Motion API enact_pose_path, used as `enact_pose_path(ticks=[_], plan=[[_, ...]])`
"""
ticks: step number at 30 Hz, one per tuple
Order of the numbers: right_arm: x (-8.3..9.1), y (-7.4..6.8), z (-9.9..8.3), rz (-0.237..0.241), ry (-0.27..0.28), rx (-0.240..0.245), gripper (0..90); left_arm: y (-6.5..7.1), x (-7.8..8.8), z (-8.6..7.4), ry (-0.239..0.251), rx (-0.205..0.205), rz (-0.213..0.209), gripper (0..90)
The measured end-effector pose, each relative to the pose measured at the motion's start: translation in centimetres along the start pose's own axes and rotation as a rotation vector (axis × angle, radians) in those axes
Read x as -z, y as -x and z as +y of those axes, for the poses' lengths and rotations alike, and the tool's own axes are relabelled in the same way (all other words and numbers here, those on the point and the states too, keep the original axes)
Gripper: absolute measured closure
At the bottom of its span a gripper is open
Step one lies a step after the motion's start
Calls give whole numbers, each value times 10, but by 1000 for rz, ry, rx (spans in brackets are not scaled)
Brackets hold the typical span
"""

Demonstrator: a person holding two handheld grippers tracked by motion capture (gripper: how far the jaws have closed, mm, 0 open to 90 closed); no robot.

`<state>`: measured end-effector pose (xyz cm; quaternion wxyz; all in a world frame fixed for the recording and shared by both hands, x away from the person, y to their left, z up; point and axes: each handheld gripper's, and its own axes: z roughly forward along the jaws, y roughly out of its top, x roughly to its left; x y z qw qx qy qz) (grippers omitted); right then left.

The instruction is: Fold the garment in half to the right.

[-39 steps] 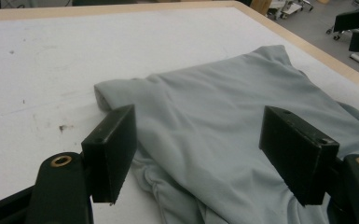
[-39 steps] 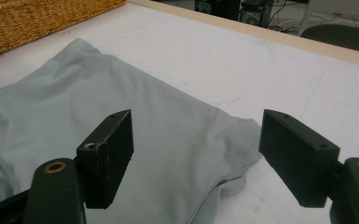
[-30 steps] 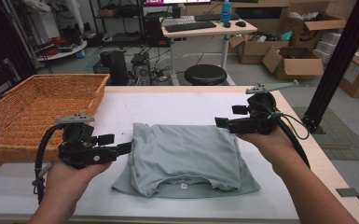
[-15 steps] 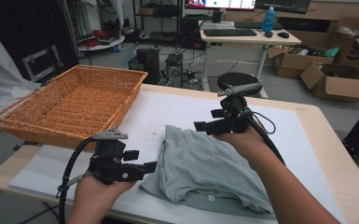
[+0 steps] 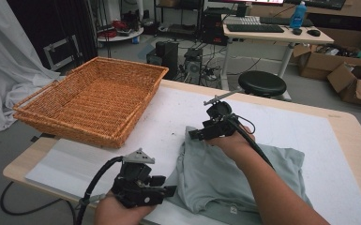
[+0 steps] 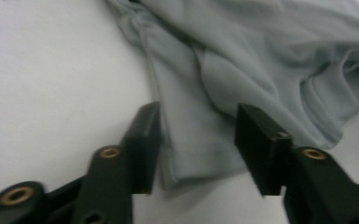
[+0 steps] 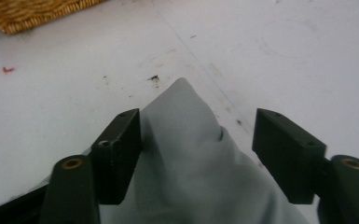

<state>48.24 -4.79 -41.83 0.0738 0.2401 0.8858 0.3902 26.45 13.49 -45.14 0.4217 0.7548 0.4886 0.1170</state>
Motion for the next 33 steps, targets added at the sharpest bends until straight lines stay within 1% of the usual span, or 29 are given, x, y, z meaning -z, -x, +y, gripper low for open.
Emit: enact_pose_path(ticks=[1, 2, 4, 5, 6, 8, 9, 10, 12, 14, 16, 18, 19, 22, 24, 28, 30, 31, 33], plan=[[-5, 0, 1, 4, -15, 7, 364, 1, 0, 0, -1, -10, 12, 626], [-8, 0, 3, 8, -29, 3, 396, 2, 0, 0, -6, -27, 18, 665], [-16, -1, 5, 32, -71, 14, 484, 2, 0, 0, -15, -52, 19, 773], [-20, -2, 6, 41, -96, 22, 570, 2, -1, 0, -15, -66, 19, 843], [-22, -3, 6, 53, -107, 22, 628, 1, 0, 0, -15, -75, 16, 857], [-24, -4, 8, 55, -117, 23, 751, -2, 2, 1, -20, -88, 10, 867], [-24, -4, 9, 53, -117, 23, 771, -3, 4, 1, -16, -90, 9, 869], [-25, -3, 9, 58, -115, 22, 785, -6, 6, 2, -15, -91, 7, 871], [-25, -1, 11, 56, -105, 12, 799, -11, 12, 2, 4, -83, 2, 872], [-26, -2, 14, 50, -78, 6, 803, -16, 17, 4, 12, -80, 3, 872], [-27, -5, 20, 49, -47, 3, 804, -19, 23, 5, 20, -75, 6, 872], [-28, -10, 27, 47, -27, 15, 804, -22, 30, 7, 33, -70, 0, 872], [-27, -13, 32, 45, -15, 30, 804, -22, 32, 7, 37, -68, -6, 872], [-21, -18, 38, 43, 4, 50, 804, -21, 39, 11, 51, -64, -40, 871], [-14, -18, 40, 40, 11, 57, 804, -17, 42, 14, 65, -62, -78, 871], [9, -15, 40, 22, 40, 69, 803, -4, 44, 24, 87, -71, -143, 871], [20, -13, 40, 13, 50, 78, 802, 6, 44, 33, 100, -84, -184, 871], [29, -12, 38, 8, 60, 84, 801, 9, 43, 36, 105, -88, -197, 871], [40, -10, 36, -4, 72, 96, 801, 21, 41, 46, 115, -110, -233, 870]])
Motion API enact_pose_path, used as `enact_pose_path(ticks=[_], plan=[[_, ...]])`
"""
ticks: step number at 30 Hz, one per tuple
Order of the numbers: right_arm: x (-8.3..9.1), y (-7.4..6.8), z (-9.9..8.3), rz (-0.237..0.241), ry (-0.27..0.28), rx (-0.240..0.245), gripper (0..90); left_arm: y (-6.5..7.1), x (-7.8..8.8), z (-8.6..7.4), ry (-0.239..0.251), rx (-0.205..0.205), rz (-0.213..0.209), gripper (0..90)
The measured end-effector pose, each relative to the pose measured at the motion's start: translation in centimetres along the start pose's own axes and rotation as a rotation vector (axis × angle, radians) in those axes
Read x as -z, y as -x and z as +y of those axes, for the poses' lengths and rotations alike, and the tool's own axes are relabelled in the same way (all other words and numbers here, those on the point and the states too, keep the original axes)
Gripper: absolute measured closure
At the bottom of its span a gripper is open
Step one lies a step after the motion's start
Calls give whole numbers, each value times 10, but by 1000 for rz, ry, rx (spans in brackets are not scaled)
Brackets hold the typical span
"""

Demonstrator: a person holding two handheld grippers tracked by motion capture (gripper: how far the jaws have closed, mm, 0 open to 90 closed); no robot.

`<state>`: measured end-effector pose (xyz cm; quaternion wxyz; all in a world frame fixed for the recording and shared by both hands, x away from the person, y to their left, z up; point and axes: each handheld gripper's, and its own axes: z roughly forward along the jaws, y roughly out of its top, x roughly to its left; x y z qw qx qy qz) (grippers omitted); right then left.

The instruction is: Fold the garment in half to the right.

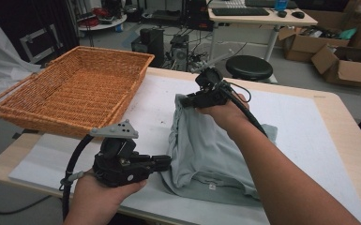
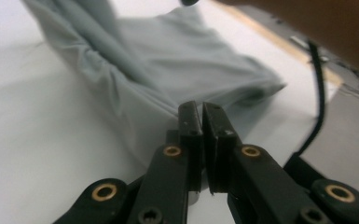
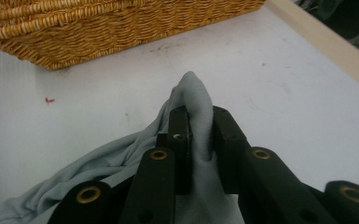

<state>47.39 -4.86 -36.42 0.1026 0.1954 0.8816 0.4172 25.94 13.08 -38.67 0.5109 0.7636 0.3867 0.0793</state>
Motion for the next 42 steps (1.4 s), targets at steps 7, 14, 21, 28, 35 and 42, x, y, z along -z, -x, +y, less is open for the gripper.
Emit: enact_pose_path(ticks=[7, 14, 21, 28, 35, 42], plan=[[51, 17, -17, -54, 38, -13, 800, 29, -27, 31, 1, -63, -91, 869], [94, 41, -48, -102, 63, -75, 800, 56, -68, 53, -31, -113, -163, 869], [132, 65, -85, -138, 87, -145, 767, 83, -122, 68, -74, -155, -224, 865], [176, 83, -141, -231, 130, -267, 626, 87, -145, 67, -90, -109, -202, 551], [191, 71, -171, -235, 159, -303, 625, 60, -118, 67, -66, -94, -82, 459], [181, 43, -178, -191, 177, -305, 643, 21, -81, 64, -34, -78, 52, 409]])
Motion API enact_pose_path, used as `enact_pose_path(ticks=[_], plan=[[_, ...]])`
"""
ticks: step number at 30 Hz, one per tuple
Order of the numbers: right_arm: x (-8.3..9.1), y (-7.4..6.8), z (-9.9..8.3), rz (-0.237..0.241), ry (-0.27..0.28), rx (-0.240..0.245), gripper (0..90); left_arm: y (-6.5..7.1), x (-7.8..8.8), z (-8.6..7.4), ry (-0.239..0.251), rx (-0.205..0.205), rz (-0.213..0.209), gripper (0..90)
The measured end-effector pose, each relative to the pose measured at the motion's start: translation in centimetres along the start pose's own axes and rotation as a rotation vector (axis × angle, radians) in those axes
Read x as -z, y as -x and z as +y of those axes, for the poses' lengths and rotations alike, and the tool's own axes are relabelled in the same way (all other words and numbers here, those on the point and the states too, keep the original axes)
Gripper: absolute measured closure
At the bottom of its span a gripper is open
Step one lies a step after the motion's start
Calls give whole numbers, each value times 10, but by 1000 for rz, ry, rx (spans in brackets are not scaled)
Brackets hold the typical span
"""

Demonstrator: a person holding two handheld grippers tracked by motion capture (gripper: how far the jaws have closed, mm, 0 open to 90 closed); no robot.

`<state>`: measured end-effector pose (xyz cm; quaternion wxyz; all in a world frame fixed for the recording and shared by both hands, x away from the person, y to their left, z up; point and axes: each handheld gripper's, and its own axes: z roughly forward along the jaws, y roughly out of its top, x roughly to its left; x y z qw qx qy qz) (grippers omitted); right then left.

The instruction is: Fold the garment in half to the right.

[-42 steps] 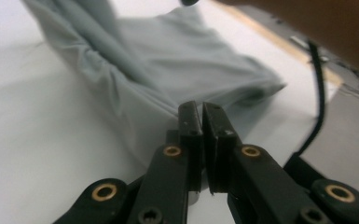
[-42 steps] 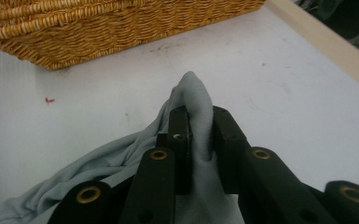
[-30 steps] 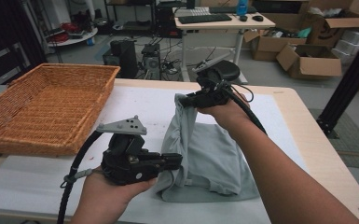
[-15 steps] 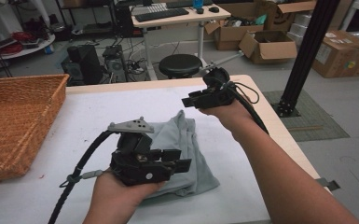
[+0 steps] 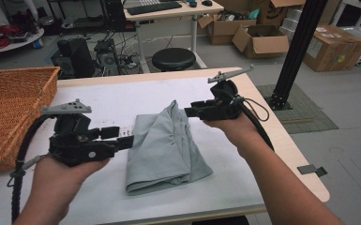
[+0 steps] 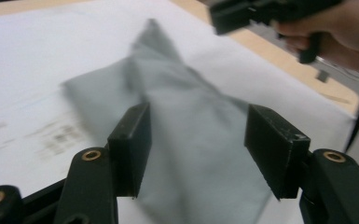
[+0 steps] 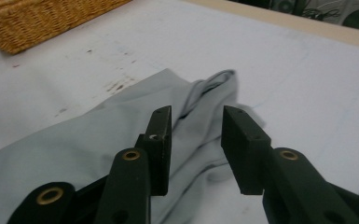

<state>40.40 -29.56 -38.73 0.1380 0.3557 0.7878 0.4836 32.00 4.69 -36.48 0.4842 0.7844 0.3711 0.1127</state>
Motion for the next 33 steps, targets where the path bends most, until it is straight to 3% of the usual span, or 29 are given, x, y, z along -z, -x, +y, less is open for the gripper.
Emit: enact_pose_path(ticks=[5, 7, 9, 10, 13, 15, 20, 26, 28, 33], plan=[[-22, -17, -8, 46, -41, -5, 644, -25, 20, -9, 19, 20, 72, 373], [-36, -25, -14, 63, -75, -8, 573, -32, 25, -14, 21, 19, 94, 360], [-47, -28, -17, 76, -111, -25, 560, -36, 28, -17, 18, 21, 104, 359], [-51, -29, -19, 80, -124, -21, 580, -39, 30, -19, 18, 24, 110, 358], [-61, -34, -26, 76, -167, -4, 806, -45, 35, -25, 16, 26, 116, 359], [-57, -36, -27, 53, -166, -2, 864, -47, 37, -27, 13, 18, 117, 359], [-25, -32, -41, -8, -136, -35, 890, -55, 42, -31, 22, 18, 118, 360], [-11, -27, -62, -56, -160, -58, 860, -59, 41, -36, 23, 29, 107, 360], [-9, -26, -59, -62, -150, -57, 790, -59, 42, -36, 23, 31, 107, 360], [-6, -24, -28, -85, -20, -39, 735, -61, 49, -36, 31, 34, 116, 360]])
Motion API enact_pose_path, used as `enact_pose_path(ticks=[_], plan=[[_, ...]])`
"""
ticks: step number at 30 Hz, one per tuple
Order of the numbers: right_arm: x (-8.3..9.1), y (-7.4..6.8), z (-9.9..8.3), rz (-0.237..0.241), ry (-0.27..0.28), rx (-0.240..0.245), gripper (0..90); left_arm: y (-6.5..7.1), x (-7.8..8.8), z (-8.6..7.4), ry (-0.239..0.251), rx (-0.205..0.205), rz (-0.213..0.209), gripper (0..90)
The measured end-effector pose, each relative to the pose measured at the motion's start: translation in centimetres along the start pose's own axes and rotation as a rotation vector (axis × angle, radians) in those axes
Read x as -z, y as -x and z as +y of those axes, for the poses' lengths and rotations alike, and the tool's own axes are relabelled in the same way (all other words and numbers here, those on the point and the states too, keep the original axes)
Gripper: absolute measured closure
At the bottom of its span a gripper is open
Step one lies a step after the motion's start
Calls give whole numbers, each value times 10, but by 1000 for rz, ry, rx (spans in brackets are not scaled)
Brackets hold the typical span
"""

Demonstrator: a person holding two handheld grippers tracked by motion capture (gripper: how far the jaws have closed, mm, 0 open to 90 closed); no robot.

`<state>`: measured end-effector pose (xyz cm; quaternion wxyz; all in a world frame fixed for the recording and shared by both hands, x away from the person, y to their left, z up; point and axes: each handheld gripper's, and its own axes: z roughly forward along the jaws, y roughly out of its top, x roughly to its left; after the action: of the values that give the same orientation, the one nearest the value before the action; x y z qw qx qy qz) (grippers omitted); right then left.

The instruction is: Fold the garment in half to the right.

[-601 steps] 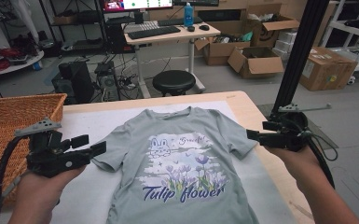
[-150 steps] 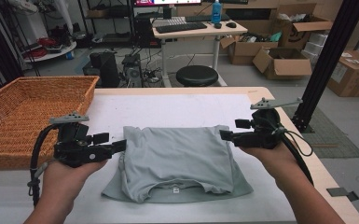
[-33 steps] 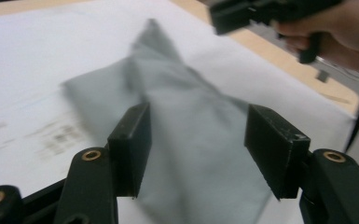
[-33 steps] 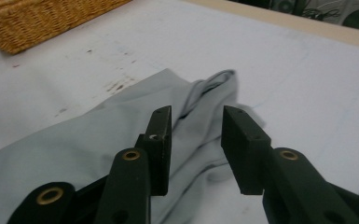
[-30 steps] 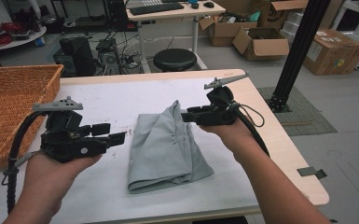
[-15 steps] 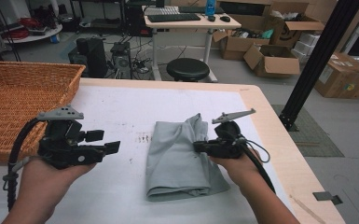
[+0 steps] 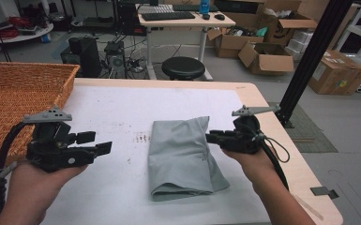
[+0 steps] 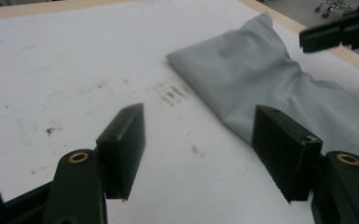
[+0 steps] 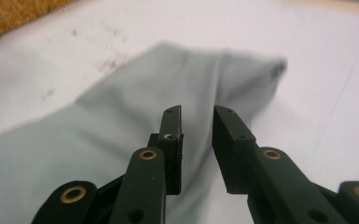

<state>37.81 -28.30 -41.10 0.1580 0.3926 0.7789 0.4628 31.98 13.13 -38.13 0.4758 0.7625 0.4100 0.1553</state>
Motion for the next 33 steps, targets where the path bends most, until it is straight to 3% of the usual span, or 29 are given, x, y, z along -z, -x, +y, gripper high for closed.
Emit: enact_pose_path(ticks=[3, 7, 10, 13, 17, 20, 27, 31, 33], plan=[[-12, -1, 18, -1, 30, 44, 704, -2, 4, 0, 0, -4, 9, 360], [-34, -1, 29, -14, -5, 77, 705, -4, 9, 0, 1, -1, 23, 359], [-48, 7, 26, -68, -63, 65, 713, -7, 12, -2, -1, -1, 33, 359], [-50, 17, 17, -82, -93, 36, 712, -8, 14, -3, -2, 3, 37, 359], [-36, 20, 9, -87, -73, 15, 692, -9, 14, -6, -2, 11, 36, 358], [-15, 12, 4, -73, -26, 19, 672, -7, 14, -7, -1, 7, 33, 356], [22, -23, -23, 18, 5, 25, 631, 4, 18, -8, 16, -2, 26, 353], [32, -42, -37, 56, 5, 28, 622, 10, 23, -10, 19, -7, 23, 353], [33, -52, -45, 82, -24, 29, 603, 13, 25, -11, 23, -11, 24, 353]])
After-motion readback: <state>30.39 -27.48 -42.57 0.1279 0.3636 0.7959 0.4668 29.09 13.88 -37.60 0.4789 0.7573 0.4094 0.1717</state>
